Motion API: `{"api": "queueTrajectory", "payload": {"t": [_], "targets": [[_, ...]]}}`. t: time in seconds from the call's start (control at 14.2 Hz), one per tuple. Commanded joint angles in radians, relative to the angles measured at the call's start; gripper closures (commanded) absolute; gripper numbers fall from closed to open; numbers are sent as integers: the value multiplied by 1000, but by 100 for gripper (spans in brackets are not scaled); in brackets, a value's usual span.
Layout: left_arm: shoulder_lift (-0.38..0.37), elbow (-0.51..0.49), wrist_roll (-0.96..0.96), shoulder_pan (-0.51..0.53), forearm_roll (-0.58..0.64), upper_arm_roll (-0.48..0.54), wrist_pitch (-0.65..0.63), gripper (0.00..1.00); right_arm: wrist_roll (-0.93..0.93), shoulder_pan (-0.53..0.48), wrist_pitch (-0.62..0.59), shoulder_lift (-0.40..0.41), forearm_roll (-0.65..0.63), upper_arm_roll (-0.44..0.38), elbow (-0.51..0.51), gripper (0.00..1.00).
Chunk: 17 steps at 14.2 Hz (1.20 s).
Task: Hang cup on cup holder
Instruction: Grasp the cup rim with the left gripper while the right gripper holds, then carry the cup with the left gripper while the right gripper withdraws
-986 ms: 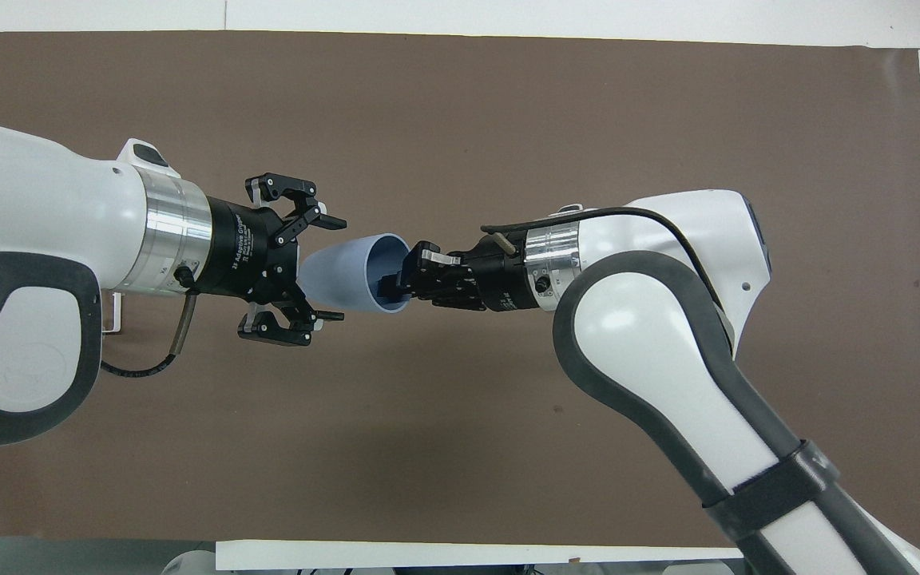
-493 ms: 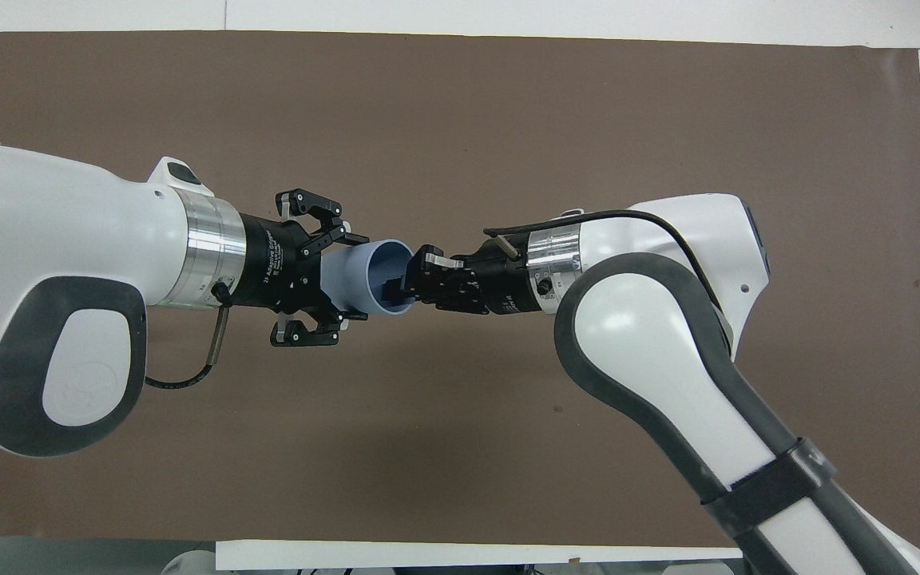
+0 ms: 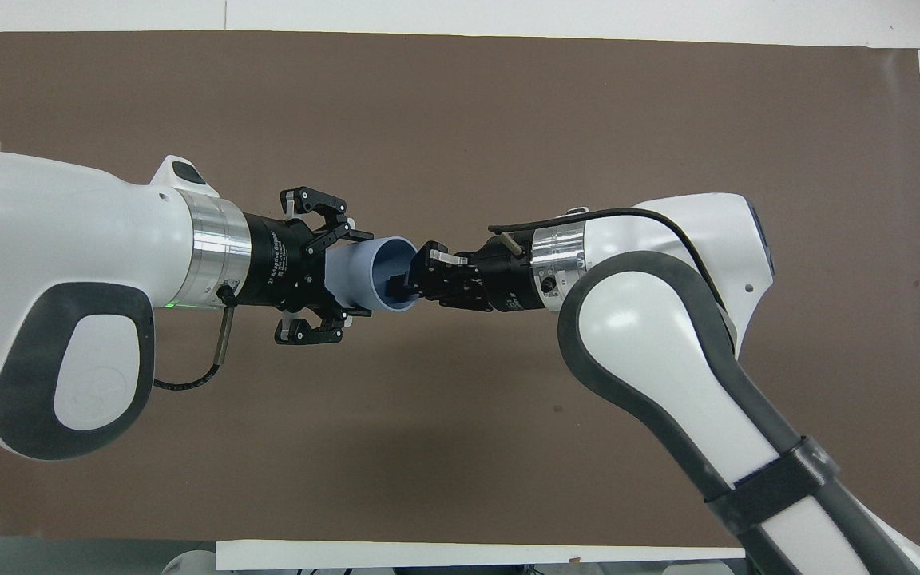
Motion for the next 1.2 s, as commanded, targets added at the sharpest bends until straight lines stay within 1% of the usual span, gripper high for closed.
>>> {"api": "queueTrajectory", "payload": {"t": [0.0,0.07,0.21,0.42,0.49,0.56,0.63,0.77,0.85,0.92,0.99,1.13], "targets": [[-29,-44,25,-29,-9,3,20,100,8,-10,2,-15,22,7,6,8],[-29,-44,26,-29,-9,3,20,100,10,-13,2,-13,22,7,11,0],[-29,-43,25,-29,-9,3,20,100,32,-16,2,-12,22,6,16,0],[-27,-39,22,-24,-4,4,14,100,34,-71,-35,-31,-26,0,20,0],[-21,-27,20,-23,42,4,0,100,34,-103,-44,-47,-84,0,19,0],[-18,-10,17,-23,141,3,-30,100,34,-134,-58,-62,-163,0,20,0],[-15,-3,13,-18,204,4,-62,100,34,-169,-81,-77,-241,0,20,0],[-15,8,19,8,273,12,-139,100,34,-237,-124,-108,-392,0,20,0],[-13,23,22,28,386,9,-190,100,34,-279,-151,-116,-476,0,20,0],[-15,25,23,31,469,12,-242,100,33,-316,-176,-124,-568,0,22,0],[-16,25,20,34,516,18,-280,100,31,-338,-190,-133,-657,0,25,0],[-16,30,22,71,710,17,-340,100,25,-370,-208,-136,-903,0,54,0]]}}
